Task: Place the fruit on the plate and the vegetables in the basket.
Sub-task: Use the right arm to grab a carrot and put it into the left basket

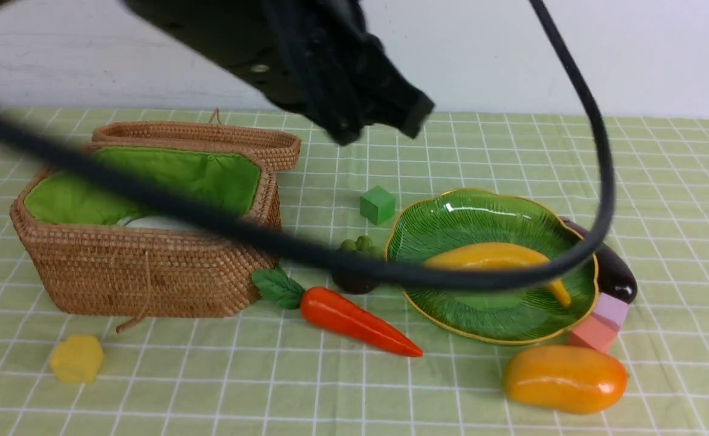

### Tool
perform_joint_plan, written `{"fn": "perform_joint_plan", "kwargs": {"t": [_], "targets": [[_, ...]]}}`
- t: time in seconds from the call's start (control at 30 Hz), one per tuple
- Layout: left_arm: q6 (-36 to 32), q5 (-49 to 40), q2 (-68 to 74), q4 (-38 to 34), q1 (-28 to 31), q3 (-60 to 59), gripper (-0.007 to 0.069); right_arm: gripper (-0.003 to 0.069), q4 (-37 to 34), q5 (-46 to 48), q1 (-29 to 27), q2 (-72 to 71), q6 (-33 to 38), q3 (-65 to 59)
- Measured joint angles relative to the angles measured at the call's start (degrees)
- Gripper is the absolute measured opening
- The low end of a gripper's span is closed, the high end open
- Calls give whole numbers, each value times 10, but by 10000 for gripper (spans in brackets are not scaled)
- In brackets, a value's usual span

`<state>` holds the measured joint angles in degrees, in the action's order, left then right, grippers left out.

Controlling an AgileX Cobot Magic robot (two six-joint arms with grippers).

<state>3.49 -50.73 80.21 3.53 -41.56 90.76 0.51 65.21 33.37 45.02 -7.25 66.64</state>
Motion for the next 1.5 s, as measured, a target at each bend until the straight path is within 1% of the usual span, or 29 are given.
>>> {"fn": "perform_joint_plan", "kwargs": {"t": [0.17,0.27,0.37,0.47,0.6,0.63,0.7,0.77,0.93,0.97,1.0,1.03,1.07,1.1,1.2,1.33,1.5], "targets": [[20,46,-169,-23,0,-165,-13,204,-72,-14,0,74,68,0],[23,77,-278,-46,0,-275,-13,204,-132,-15,0,136,132,4],[23,102,-364,-64,0,-345,-13,204,-177,-15,0,205,189,18],[24,113,-446,-75,0,-390,-13,208,-224,-15,0,268,239,44],[36,113,-527,-73,0,-413,-13,217,-282,-23,0,372,325,92],[36,113,-529,-73,0,-413,-13,218,-284,-24,0,377,329,94],[38,109,-542,-67,0,-413,-13,230,-294,-33,0,432,367,125],[38,105,-542,-64,0,-415,-13,244,-293,-39,0,473,384,143],[39,97,-542,-63,0,-415,-13,302,-278,-70,0,574,415,192],[39,97,-542,-62,0,-415,-13,322,-273,-85,0,603,425,207],[39,97,-542,-62,0,-415,-13,337,-268,-92,0,619,431,218],[39,97,-542,-62,0,-415,-13,337,-268,-94,0,623,432,218],[39,97,-542,-62,0,-415,-13,368,-258,-107,0,654,437,239],[39,97,-542,-62,0,-415,-13,368,-258,-107,0,657,438,241],[40,97,-542,-62,0,-415,-13,409,-244,-116,0,702,442,264],[40,97,-542,-62,0,-415,-13,423,-221,-135,0,736,446,272],[40,97,-542,-62,0,-415,-13,422,-212,-143,0,754,448,274]]}}
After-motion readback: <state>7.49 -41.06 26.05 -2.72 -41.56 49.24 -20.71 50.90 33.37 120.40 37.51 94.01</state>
